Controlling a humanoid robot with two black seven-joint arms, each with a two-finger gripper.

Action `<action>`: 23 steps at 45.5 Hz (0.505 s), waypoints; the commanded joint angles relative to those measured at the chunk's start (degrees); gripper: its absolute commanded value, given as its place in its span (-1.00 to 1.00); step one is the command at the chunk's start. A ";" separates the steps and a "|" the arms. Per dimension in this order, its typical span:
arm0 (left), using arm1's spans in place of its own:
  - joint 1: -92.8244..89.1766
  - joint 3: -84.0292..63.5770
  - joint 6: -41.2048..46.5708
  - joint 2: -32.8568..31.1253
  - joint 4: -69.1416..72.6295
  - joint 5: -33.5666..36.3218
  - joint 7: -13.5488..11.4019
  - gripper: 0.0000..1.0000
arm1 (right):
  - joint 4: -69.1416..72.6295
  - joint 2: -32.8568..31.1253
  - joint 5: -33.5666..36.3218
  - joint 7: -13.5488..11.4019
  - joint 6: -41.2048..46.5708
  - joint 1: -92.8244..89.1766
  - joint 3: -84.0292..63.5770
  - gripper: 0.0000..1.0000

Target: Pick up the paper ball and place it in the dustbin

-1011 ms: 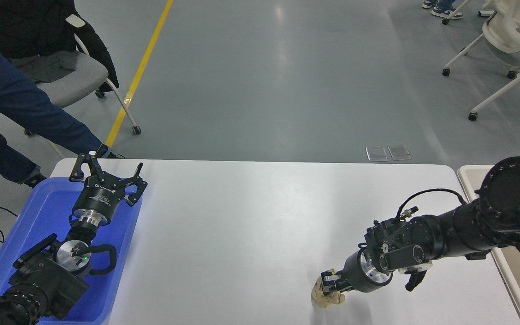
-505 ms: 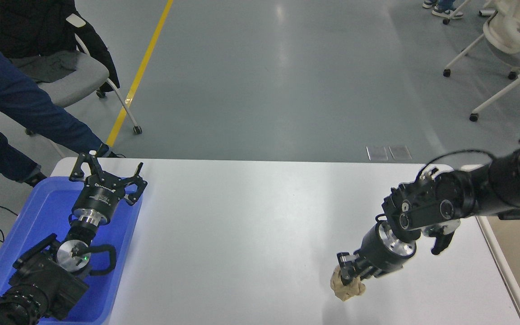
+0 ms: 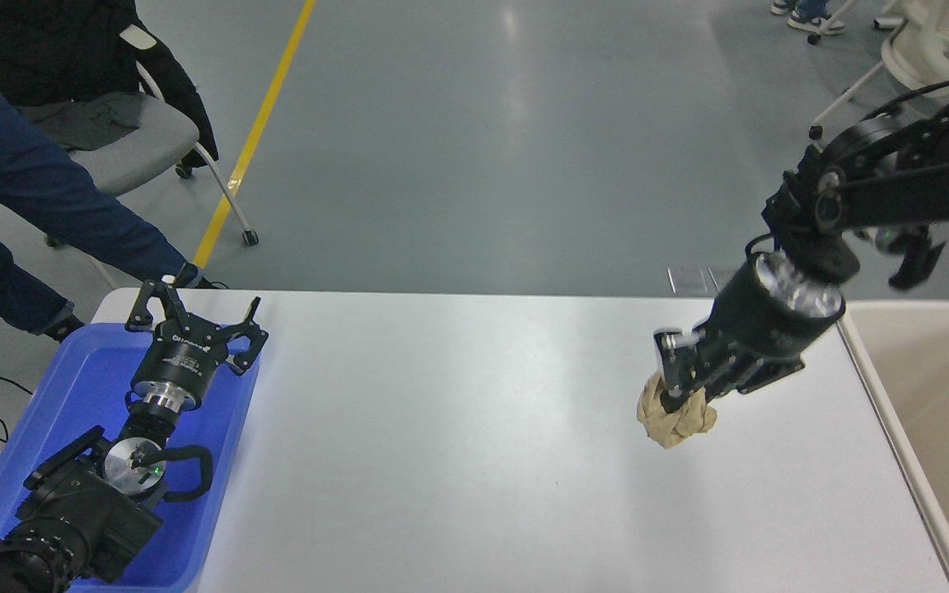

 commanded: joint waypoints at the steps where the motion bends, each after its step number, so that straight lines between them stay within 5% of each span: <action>1: 0.00 0.00 0.00 0.00 0.00 -0.01 0.00 1.00 | 0.75 -1.88 1.13 0.13 1.38 11.95 -4.03 -1.00; 23: 0.00 0.00 0.00 0.00 0.00 -0.01 0.00 1.00 | 0.58 -4.52 1.04 0.13 1.38 12.75 -8.24 -1.00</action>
